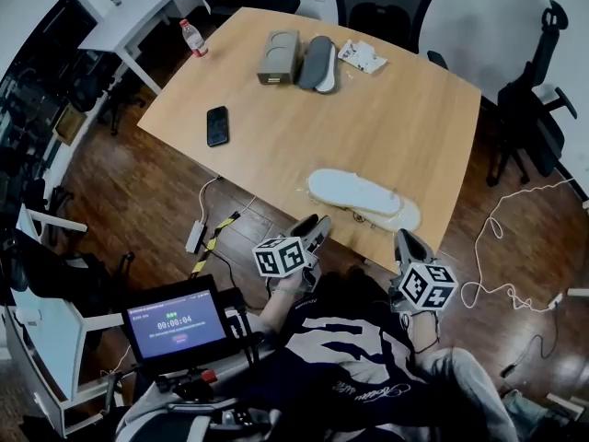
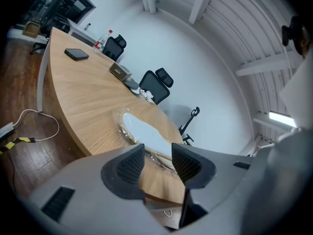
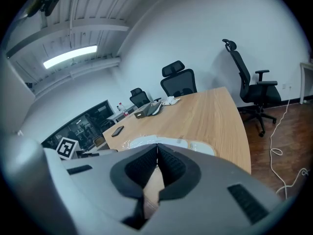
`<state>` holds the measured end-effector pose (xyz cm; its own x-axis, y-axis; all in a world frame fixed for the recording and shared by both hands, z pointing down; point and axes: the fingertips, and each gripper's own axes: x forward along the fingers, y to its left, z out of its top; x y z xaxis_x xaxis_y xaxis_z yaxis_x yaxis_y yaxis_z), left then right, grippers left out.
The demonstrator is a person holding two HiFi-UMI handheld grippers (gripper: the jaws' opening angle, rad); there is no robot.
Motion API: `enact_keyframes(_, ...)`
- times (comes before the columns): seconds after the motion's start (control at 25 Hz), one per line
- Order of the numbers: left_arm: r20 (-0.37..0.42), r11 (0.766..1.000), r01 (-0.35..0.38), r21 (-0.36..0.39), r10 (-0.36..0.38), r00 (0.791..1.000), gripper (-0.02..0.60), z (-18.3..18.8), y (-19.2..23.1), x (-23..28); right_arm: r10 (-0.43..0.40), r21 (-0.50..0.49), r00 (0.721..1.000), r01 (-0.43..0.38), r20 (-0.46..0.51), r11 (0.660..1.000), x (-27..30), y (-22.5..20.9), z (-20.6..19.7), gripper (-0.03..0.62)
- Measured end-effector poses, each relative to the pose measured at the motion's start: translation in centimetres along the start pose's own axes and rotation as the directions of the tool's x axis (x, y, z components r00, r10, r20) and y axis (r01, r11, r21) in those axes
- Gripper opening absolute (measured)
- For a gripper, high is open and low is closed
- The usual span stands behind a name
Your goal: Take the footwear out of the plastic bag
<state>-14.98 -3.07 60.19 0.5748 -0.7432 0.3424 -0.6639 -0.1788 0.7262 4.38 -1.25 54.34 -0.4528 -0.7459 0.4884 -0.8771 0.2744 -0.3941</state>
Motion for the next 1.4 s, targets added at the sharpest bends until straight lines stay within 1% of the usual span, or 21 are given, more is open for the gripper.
enact_keyframes(0.12,-0.028,0.999,-0.021,-0.026,0.021,0.999,0.198,-0.3,0.9,0.8,-0.017,-0.033,0.998,0.015,-0.06,0.999,2.6,-1.6,-0.3,-0.012)
enact_keyframes(0.2,-0.033,0.999,-0.04,-0.037,0.039,0.999,0.216,-0.2,1.6,1.3,-0.039,-0.058,0.993,0.033,-0.11,0.998,4.7,-2.9,-0.8,-0.012)
enact_keyframes(0.36,-0.02,0.996,-0.066,-0.056,0.065,0.998,0.218,0.7,2.2,1.9,-0.101,-0.11,0.973,0.079,-0.208,0.991,8.2,-5.4,-2.5,-0.005)
enact_keyframes(0.48,-0.024,0.993,-0.093,-0.073,0.091,0.996,0.218,0.9,2.9,2.2,-0.147,-0.133,0.956,0.116,-0.255,0.984,9.6,-7.2,-3.4,-0.005)
enact_keyframes(0.64,-0.02,0.99,-0.108,-0.089,0.106,0.994,0.218,1.2,3.2,2.6,-0.121,-0.1,0.956,0.098,-0.268,0.99,10.0,-8.2,-3.6,-0.005)
enact_keyframes(0.76,-0.033,0.989,-0.121,-0.09,0.118,0.992,0.218,1.4,3.4,2.9,-0.083,-0.017,0.962,0.082,-0.26,0.997,10.0,-9.2,-3.8,-0.005)
enact_keyframes(0.84,-0.047,0.987,-0.132,-0.094,0.128,0.991,0.219,1.2,3.6,3.2,-0.035,0.044,0.968,0.048,-0.247,0.998,9.9,-9.5,-4.0,-0.005)
enact_keyframes(0.88,-0.047,0.985,-0.134,-0.104,0.13,0.99,0.218,1.1,3.7,3.3,-0.02,0.05,0.969,0.033,-0.247,0.998,9.9,-9.5,-3.9,-0.005)
enact_keyframes(0.96,-0.033,0.981,-0.116,-0.155,0.112,0.993,0.218,1.2,3.7,3.3,-0.016,0.026,0.968,0.023,-0.252,0.999,9.9,-9.5,-3.8,-0.005)
enact_keyframes(1.04,-0.015,0.971,-0.072,-0.226,0.071,0.997,0.219,1.2,3.2,2.7,-0.024,0.006,0.967,0.026,-0.253,1.0,10.0,-9.5,-3.8,-0.005)
enact_keyframes(1.12,0.003,0.962,-0.042,-0.268,0.045,0.999,0.218,0.9,2.7,1.6,-0.024,0.006,0.966,0.027,-0.256,1.0,10.0,-9.7,-3.8,-0.005)
enact_keyframes(1.16,0.014,0.962,-0.042,-0.271,0.048,0.999,0.218,0.7,2.6,1.0,-0.022,0.012,0.965,0.026,-0.26,1.0,10.0,-9.7,-3.7,-0.005)
enact_keyframes(1.24,0.033,0.965,-0.064,-0.255,0.075,0.997,0.218,0.5,3.1,0.4,-0.018,0.024,0.964,0.026,-0.265,0.999,10.1,-10.0,-3.6,-0.005)
enact_keyframes(1.4,0.022,0.974,-0.109,-0.2,0.116,0.993,0.219,1.2,4.6,0.9,-0.01,0.035,0.962,0.02,-0.273,0.999,10.1,-9.9,-3.7,-0.005)
